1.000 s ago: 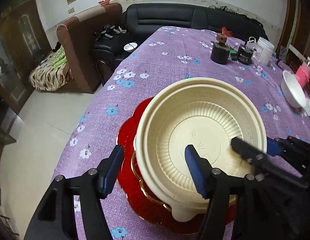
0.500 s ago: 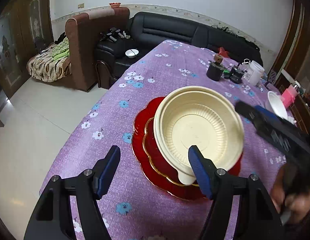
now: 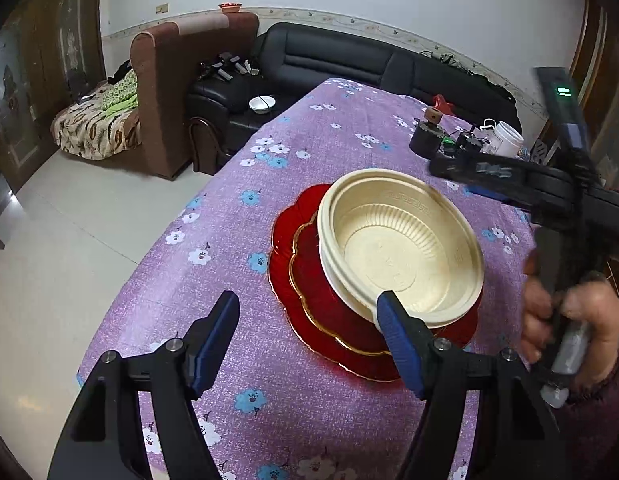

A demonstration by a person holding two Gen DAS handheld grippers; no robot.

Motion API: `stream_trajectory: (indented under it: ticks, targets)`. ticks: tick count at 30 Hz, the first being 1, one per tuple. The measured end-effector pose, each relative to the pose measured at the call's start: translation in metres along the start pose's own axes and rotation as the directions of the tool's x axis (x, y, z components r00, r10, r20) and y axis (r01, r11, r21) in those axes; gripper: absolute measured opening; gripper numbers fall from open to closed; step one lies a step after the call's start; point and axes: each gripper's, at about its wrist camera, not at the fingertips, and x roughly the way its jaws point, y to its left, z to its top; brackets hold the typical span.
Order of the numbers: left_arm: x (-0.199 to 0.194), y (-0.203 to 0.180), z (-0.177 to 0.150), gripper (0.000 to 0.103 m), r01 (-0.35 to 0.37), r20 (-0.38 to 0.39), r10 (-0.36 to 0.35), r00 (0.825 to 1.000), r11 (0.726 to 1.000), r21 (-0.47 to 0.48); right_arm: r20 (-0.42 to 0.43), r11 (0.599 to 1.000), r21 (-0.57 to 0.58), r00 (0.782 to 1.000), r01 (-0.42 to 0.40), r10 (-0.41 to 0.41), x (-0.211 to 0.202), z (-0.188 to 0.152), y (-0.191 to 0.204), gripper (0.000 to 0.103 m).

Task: Organize plates and bowls
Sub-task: 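Open the right gripper to release the cream bowl, then move the right gripper to the second cream bowl and grasp its rim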

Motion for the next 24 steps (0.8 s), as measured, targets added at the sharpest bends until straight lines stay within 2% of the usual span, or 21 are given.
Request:
stream_trajectory:
  ticks: [1,4,7,12,17,24]
  targets:
    - [-0.002,-0.003,-0.001,0.072,-0.012,0.012,0.012,1.0,1.0,0.008,0.015,1.0,0.0,1.0,-0.004,0.004,-0.008,-0.002,-0.001,0.063]
    - [-0.008,-0.014,-0.005,0.084,-0.063,0.056,0.061,0.997,0.997,0.032,0.042,1.0,-0.022,0.999,-0.005,0.006,-0.031,-0.015,-0.005,0.065]
    - [-0.016,-0.032,-0.011,0.084,-0.08,0.094,0.073,0.993,0.994,0.071,0.044,1.0,-0.014,0.999,-0.015,0.016,-0.049,-0.039,-0.014,0.068]
    - [-0.019,-0.06,-0.022,0.084,-0.04,0.065,0.033,0.997,0.993,0.112,0.032,0.994,0.101,0.999,-0.044,0.041,-0.066,-0.082,-0.049,0.068]
    - [-0.025,-0.092,-0.033,0.084,-0.096,0.095,0.08,0.992,0.979,0.183,0.002,0.977,0.208,0.999,-0.038,0.039,-0.073,-0.114,-0.09,0.068]
    - [-0.033,-0.125,-0.043,0.084,-0.155,0.138,0.123,0.983,0.955,0.252,0.006,0.968,0.248,1.0,0.025,-0.027,-0.089,-0.141,-0.129,0.068]
